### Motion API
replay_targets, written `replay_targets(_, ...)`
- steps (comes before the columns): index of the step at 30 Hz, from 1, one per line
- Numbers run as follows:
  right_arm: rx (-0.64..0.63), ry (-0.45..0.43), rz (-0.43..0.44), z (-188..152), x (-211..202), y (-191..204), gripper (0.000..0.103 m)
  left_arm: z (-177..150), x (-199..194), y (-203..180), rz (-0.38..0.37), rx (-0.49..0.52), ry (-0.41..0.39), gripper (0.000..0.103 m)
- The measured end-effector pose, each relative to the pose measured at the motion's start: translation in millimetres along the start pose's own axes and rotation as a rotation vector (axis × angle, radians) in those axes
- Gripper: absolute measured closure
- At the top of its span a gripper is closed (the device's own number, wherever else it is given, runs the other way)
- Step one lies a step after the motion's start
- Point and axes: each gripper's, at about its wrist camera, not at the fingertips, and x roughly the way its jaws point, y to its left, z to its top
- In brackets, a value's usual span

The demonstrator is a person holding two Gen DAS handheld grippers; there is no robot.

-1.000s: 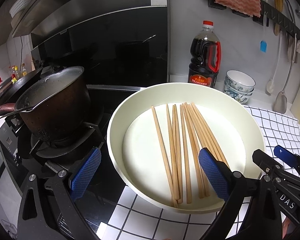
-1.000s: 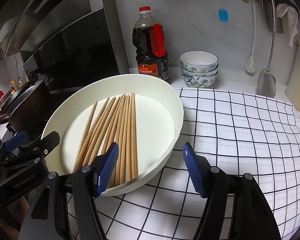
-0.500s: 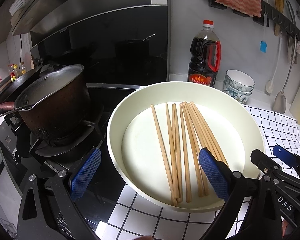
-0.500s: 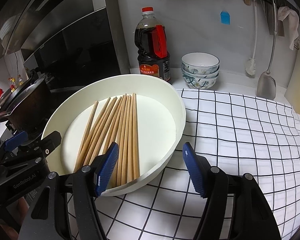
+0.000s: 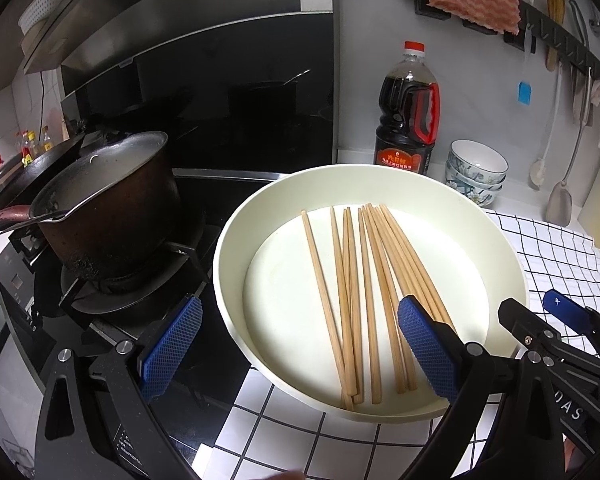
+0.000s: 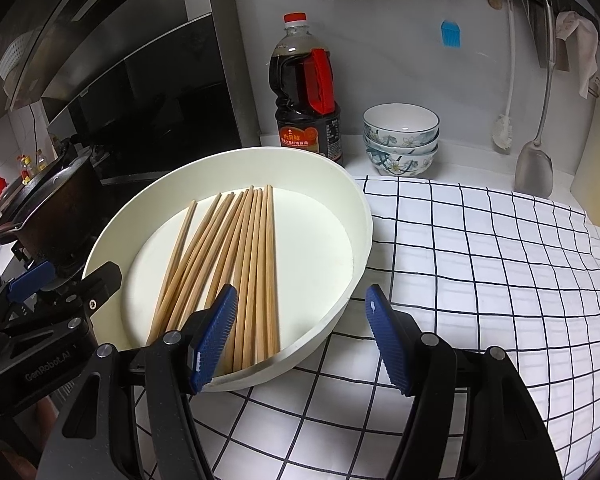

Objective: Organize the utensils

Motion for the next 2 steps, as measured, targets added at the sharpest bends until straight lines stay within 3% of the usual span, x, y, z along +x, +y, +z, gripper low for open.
replay_targets(2, 0.002, -0.001, 0.000, -0.4, -0.1, -1.0, 0.039, 0.1, 0.2, -0.3, 0.003, 0.001, 0.000, 0.006)
